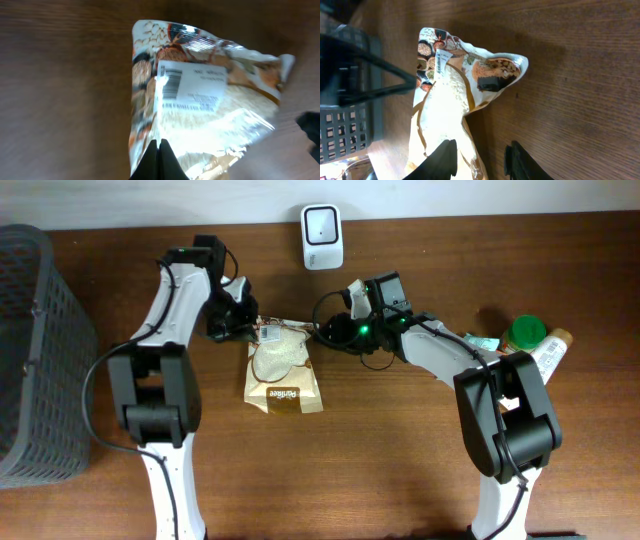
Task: Scan the item barcode
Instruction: 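Grasp the rice bag with both grippers from either side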
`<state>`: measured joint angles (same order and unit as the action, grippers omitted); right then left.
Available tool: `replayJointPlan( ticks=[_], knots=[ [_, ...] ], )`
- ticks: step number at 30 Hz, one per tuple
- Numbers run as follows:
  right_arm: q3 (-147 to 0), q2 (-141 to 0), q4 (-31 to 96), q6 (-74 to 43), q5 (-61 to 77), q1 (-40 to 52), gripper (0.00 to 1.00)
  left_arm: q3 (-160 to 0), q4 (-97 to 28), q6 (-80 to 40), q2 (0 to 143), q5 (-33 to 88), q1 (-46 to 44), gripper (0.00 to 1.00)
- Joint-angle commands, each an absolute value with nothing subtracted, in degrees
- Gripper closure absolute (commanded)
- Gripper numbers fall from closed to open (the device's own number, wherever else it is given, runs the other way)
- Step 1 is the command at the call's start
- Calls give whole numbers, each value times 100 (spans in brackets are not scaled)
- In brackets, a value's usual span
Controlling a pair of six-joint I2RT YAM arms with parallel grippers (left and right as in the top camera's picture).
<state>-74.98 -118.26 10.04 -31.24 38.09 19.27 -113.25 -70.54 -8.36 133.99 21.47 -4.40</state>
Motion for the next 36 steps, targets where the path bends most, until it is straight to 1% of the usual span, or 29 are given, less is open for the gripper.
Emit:
replayJointPlan(
  ticks=[1,12,14,16,18,21,26,27,28,29,31,33,35,36],
  knots=[
    [-7489,-11878,1028,-3048,3924,1953,68,-11330,-6969,-652,13780,2475,-467,100],
    [-7489,-12068,1160,-3118,4082,2010,68,-11330,-6873,-655,14427,2486,-473,100],
    [-7489,-12221,945,-3199,4298,2110,61,-11330,-6860,-655,14470,2486,-473,100],
    [-7489,-12311,644,-3293,4464,2231,49,-11330,-6820,-655,14475,2486,-473,100],
    [-7489,-12385,443,-3509,4462,2333,46,-11330,-6812,-655,14475,2484,-478,100],
    [-7489,-12505,189,-3769,4464,2445,45,-11330,-6810,-655,14477,2482,-478,100],
    [-7489,-12971,-456,-4571,4462,2683,46,-11330,-6792,-655,14477,2482,-478,100],
    [-7489,-13065,-626,-4751,4464,2733,47,-11330,-6792,-655,14477,2482,-478,100],
    [-7489,-13137,-766,-4875,4464,2777,51,-11330,-6792,-655,14477,2482,-478,100],
    [-7489,-13194,-882,-4904,4466,2814,53,-11330,-6792,-655,14477,2482,-478,100],
    [-7489,-13233,-932,-4906,4438,2858,58,-11330,-6792,-655,14477,2482,-478,100],
    [-7489,-13233,-928,-4895,4438,2858,67,-11330,-6794,-655,14477,2482,-478,100],
    [-7489,-13233,-923,-4893,4442,2858,81,-11330,-6794,-652,14477,2436,-478,100],
    [-7489,-13233,-923,-4893,4442,2858,86,-11330,-6794,-650,14477,2397,-478,100]
  ],
)
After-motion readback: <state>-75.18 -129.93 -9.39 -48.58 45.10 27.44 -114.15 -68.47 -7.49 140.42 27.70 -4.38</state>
